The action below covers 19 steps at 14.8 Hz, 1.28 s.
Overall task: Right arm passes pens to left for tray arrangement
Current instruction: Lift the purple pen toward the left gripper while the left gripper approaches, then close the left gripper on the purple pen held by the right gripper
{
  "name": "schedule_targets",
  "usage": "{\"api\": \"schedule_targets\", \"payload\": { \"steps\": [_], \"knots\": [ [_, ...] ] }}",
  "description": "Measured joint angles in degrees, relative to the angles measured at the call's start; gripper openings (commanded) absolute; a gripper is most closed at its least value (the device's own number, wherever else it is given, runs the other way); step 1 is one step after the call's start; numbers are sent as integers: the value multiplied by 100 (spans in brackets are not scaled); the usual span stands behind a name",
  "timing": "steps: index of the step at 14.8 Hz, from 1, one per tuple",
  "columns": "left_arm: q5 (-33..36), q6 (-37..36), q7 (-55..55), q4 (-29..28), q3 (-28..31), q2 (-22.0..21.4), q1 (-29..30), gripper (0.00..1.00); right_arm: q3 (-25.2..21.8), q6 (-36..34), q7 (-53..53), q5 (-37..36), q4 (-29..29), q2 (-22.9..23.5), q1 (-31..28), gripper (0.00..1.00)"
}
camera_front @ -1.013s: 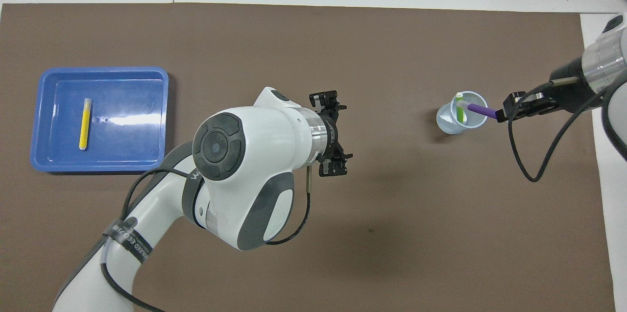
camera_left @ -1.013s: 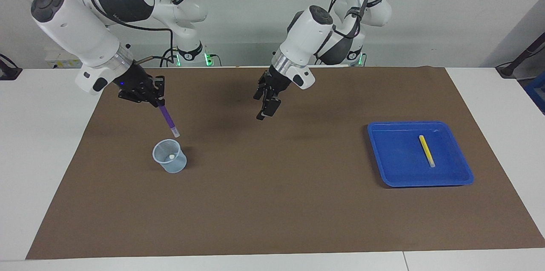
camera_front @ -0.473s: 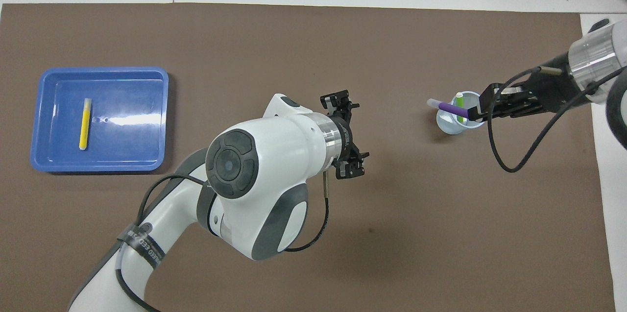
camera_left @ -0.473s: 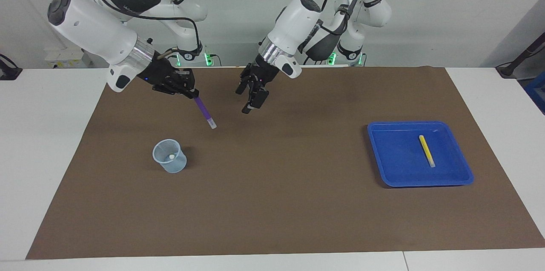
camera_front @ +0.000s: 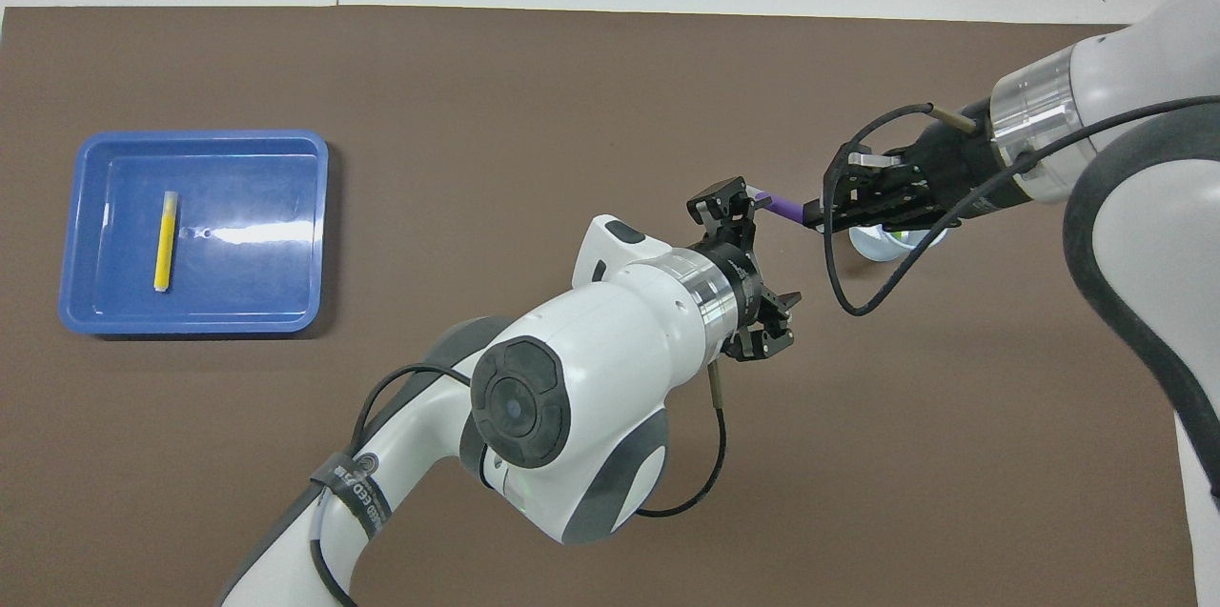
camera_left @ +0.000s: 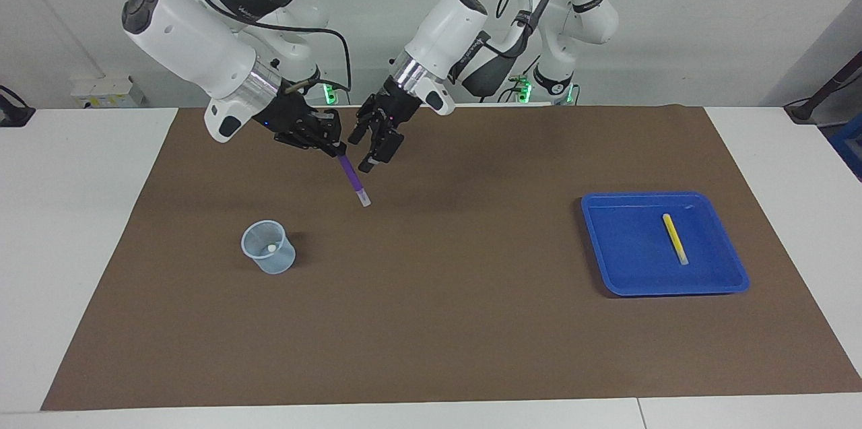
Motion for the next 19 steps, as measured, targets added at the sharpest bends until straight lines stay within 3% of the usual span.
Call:
{"api": "schedule_targets", "payload": {
  "steps": [2,9,13,19],
  "knots": [
    [30,104,0,45,20,67,0,83,-8,0,0,0,-1,0,-8,5],
    [95,323,1,222,71,246,1,79,-1,71,33,0,-2,1,11,4],
    [172,338,1,649,102,651,1,64,11,119,197,0,-2,2,127,4],
    [303,256,2,778,131,724,11,64,10,165,218,0,-4,3,135,4]
  ]
}}
